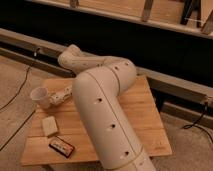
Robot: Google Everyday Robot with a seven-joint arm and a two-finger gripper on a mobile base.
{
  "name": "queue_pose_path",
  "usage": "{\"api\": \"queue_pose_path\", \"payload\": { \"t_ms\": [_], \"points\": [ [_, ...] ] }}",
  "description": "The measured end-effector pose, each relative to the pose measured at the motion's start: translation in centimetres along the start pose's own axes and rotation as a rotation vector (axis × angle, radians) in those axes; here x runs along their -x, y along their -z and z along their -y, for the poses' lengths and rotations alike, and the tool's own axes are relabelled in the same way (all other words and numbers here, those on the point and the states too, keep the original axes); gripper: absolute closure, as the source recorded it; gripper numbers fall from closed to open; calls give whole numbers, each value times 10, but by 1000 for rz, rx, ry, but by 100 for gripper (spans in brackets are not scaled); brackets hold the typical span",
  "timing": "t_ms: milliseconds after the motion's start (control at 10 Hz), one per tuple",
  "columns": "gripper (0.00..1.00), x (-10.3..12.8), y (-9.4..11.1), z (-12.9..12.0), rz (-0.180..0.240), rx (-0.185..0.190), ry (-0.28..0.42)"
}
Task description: Drag the ceramic bowl in a circle
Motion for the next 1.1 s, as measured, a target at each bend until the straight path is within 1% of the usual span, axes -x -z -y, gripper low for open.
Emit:
{"api": "queue_pose_path", "payload": {
  "t_ms": [100,200,400,500,600,700,800,900,1000,1100],
  "points": [
    [100,-8,-12,8,-24,7,-36],
    [100,-20,-27,20,-57,15,-83],
    [100,-41,-46,38,-106,17,-134],
    [100,-62,-59,53,-144,12,-164],
    [100,-80,-67,61,-174,9,-176],
    [100,-94,-74,64,-194,9,-177],
    [100,-115,-81,64,-218,13,-172],
    [100,-135,-87,56,-232,34,-159],
    [100,-149,-87,38,-230,73,-142],
    [100,-158,-85,21,-223,109,-124]
  ]
}}
